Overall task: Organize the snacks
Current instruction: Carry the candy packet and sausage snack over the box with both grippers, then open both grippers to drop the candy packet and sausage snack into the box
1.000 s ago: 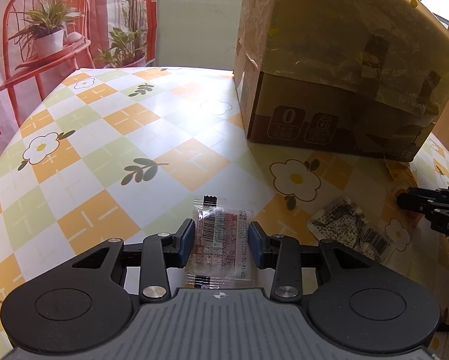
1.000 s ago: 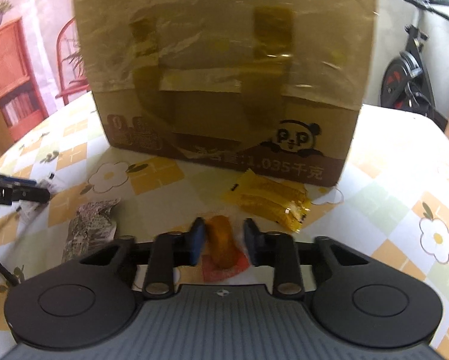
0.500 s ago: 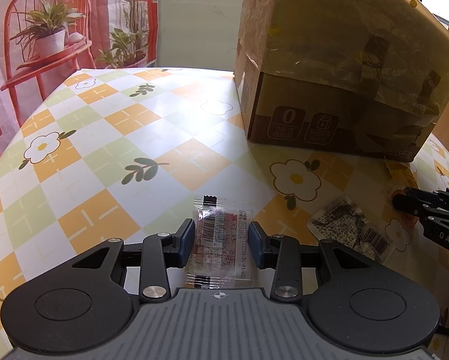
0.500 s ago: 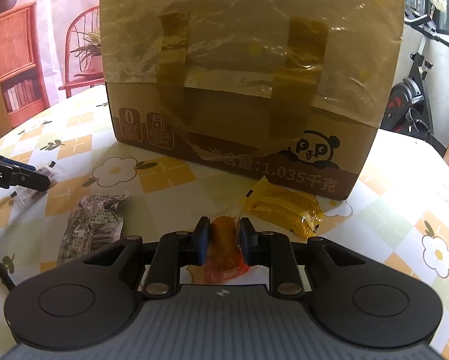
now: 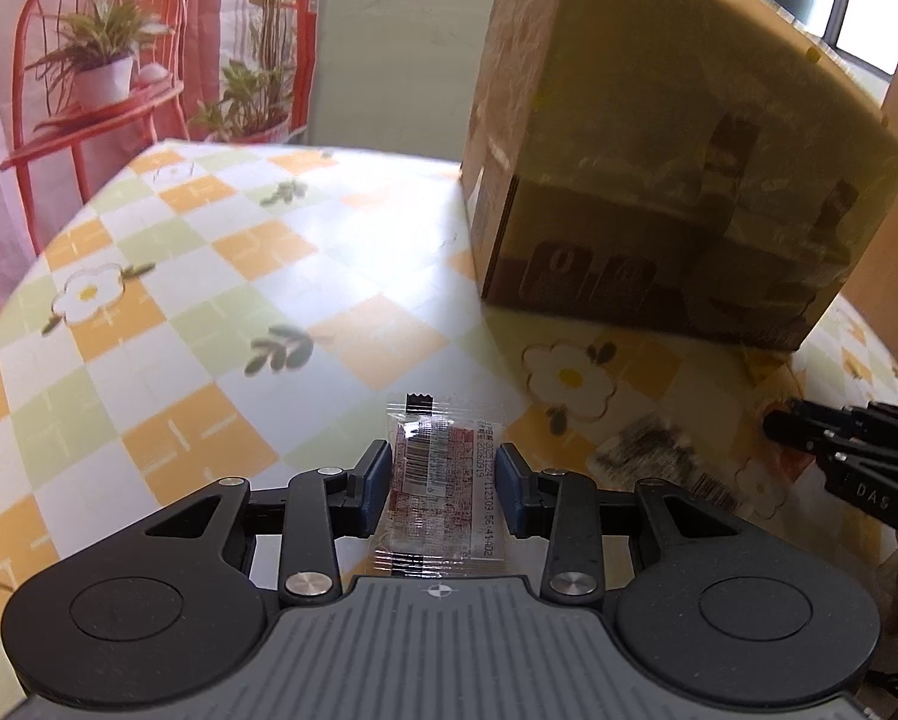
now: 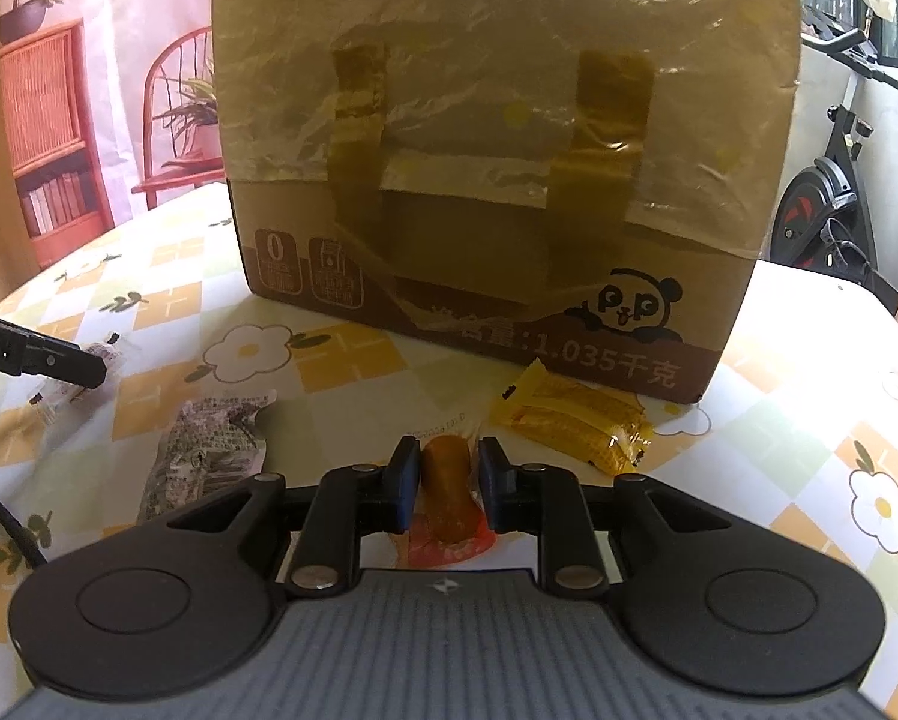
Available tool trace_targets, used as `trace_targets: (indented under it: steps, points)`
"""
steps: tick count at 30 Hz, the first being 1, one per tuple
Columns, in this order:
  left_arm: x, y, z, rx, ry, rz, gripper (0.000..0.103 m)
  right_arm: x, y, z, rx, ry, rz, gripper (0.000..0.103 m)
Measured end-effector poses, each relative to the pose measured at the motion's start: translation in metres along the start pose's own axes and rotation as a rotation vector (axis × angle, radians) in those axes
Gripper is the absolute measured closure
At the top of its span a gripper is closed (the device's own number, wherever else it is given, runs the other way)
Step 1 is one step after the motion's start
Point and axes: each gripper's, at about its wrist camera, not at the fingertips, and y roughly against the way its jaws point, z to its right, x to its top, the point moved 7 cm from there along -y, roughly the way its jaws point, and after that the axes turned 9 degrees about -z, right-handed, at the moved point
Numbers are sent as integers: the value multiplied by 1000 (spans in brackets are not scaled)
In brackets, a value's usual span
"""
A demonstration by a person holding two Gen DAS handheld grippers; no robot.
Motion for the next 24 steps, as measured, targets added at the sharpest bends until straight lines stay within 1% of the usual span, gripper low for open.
trace_targets:
  steps: [3,8,12,15,19,21,24]
  points:
    - [11,9,6,-12,-16,29,63,5,8,0,2,3,18,81]
    - [39,31,22,-43,-63,101,63,27,29,2,2,4,89,82]
    - [69,56,39,-86,-119,192,63,53,52,5,5,-6,177,82]
    - [93,74,54,-117,-160,263,63,74,71,6,1,12,255,82]
    - [129,95,73,-175,-173,351,63,105,97,6,7,25,351,82]
    - [146,99,85,-201,-182,382,63,120,108,6,10,30,399,82]
    - [173,97,103,-222,-199,400,63,145,118,8,23,44,443,82]
